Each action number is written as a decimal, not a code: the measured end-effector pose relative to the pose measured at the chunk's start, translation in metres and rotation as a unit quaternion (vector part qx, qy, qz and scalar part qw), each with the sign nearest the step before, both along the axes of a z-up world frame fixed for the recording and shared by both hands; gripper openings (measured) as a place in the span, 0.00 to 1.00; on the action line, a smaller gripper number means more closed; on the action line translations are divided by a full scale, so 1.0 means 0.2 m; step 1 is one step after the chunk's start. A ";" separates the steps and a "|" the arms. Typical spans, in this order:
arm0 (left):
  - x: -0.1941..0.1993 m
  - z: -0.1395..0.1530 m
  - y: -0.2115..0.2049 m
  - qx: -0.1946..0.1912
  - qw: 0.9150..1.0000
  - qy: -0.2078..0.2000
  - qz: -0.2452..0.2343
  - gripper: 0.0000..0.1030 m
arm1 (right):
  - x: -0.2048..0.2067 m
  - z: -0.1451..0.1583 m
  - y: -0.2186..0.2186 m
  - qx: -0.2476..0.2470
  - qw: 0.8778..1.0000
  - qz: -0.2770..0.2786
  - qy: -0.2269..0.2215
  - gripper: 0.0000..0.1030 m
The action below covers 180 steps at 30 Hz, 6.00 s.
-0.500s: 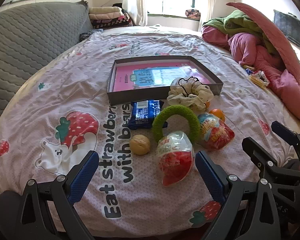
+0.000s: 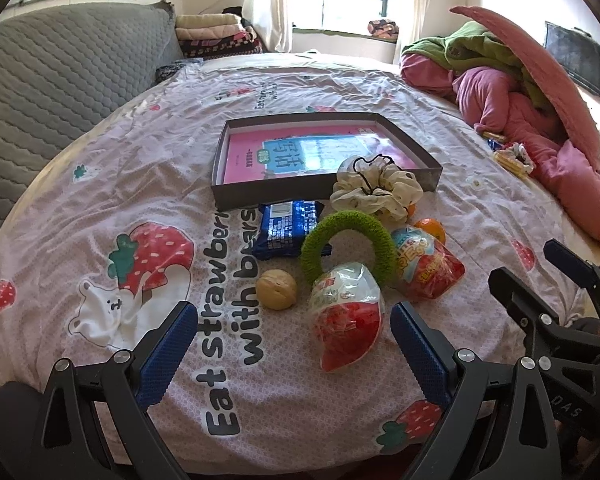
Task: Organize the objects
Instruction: 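Reach both grippers to a bagged red apple each and close on them, then lift the bagged apple with the left gripper while the right gripper carries its apple toward the tray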
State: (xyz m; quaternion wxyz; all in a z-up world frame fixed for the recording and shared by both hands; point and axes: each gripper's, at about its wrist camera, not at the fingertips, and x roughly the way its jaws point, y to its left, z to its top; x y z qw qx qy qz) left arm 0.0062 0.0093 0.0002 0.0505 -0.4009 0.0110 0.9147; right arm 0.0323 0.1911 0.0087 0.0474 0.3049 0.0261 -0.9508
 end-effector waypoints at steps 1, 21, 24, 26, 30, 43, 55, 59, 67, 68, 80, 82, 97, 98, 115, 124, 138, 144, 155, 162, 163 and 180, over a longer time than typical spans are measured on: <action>0.00 0.00 0.00 -0.001 1.000 -0.001 0.000 0.94 | 0.00 0.00 0.00 -0.001 1.000 0.001 0.000 0.84; 0.02 -0.10 0.00 -0.001 0.999 -0.025 -0.036 0.94 | 0.00 -0.02 0.01 -0.006 1.000 0.003 -0.012 0.84; 0.02 -0.11 0.01 -0.001 0.999 -0.026 -0.046 0.94 | -0.01 -0.02 0.02 -0.010 1.000 0.004 -0.016 0.84; 0.03 -0.12 0.01 -0.002 0.998 -0.025 -0.053 0.94 | -0.01 -0.03 0.02 -0.015 1.000 0.006 -0.019 0.84; 0.03 -0.13 0.03 -0.008 0.998 -0.023 -0.060 0.94 | -0.02 -0.04 0.03 -0.020 0.999 0.011 -0.028 0.84; 0.00 -0.18 0.07 -0.023 0.998 -0.021 -0.056 0.94 | -0.18 -0.15 0.05 -0.058 0.993 0.033 -0.092 0.84; -0.05 -0.22 0.10 -0.022 0.998 -0.011 -0.058 0.90 | -0.32 -0.25 0.00 -0.074 0.986 0.058 -0.134 0.76; -0.06 -0.23 0.12 -0.023 0.998 -0.012 -0.061 0.86 | -0.34 -0.26 -0.03 -0.075 0.985 0.072 -0.136 0.71; -0.08 -0.24 0.13 -0.022 0.998 -0.013 -0.063 0.77 | -0.37 -0.27 -0.09 -0.075 0.983 0.096 -0.138 0.57; -0.08 -0.25 0.13 -0.022 0.998 -0.015 -0.062 0.75 | -0.37 -0.27 -0.09 -0.074 0.983 0.099 -0.138 0.56; -0.14 -0.26 0.12 -0.012 0.999 -0.021 -0.042 0.73 | -0.39 -0.28 -0.11 -0.103 0.979 0.119 -0.126 0.46; -0.15 -0.26 0.12 -0.007 0.999 -0.023 -0.044 0.67 | -0.39 -0.28 -0.10 -0.106 0.980 0.120 -0.122 0.46; -0.13 -0.25 0.06 0.026 0.998 -0.022 -0.058 0.52 | -0.30 -0.23 -0.07 -0.105 0.983 0.122 -0.087 0.46; -0.12 -0.24 0.05 0.030 0.998 -0.018 -0.059 0.52 | -0.30 -0.22 -0.06 -0.104 0.984 0.120 -0.083 0.46; -0.07 -0.12 0.00 0.039 0.998 0.026 -0.052 0.52 | -0.19 -0.10 -0.03 -0.087 0.988 0.129 -0.005 0.46; -0.09 -0.11 0.01 0.042 0.997 0.031 -0.051 0.52 | -0.16 -0.08 -0.06 -0.069 0.990 0.125 0.011 0.46; -0.19 -0.06 -0.06 0.052 0.997 0.043 -0.023 0.52 | -0.18 -0.06 -0.04 -0.059 0.993 0.104 0.025 0.46; -0.26 -0.05 -0.08 0.050 0.998 0.039 -0.016 0.52 | -0.20 -0.05 -0.04 -0.054 0.992 0.105 0.032 0.46; -0.37 -0.03 -0.05 0.045 0.998 0.044 -0.026 0.52 | -0.29 -0.01 0.00 -0.045 0.993 0.097 0.043 0.46; -0.44 -0.02 -0.03 0.044 0.997 0.047 -0.033 0.52 | -0.34 0.00 0.03 -0.038 0.994 0.092 0.041 0.46; -0.45 -0.02 -0.03 0.044 0.997 0.048 -0.032 0.52 | -0.35 0.00 0.02 -0.037 0.994 0.093 0.041 0.46; -0.60 0.03 -0.03 0.050 0.997 0.057 -0.035 0.52 | -0.49 -0.01 0.02 -0.019 0.994 0.095 0.043 0.46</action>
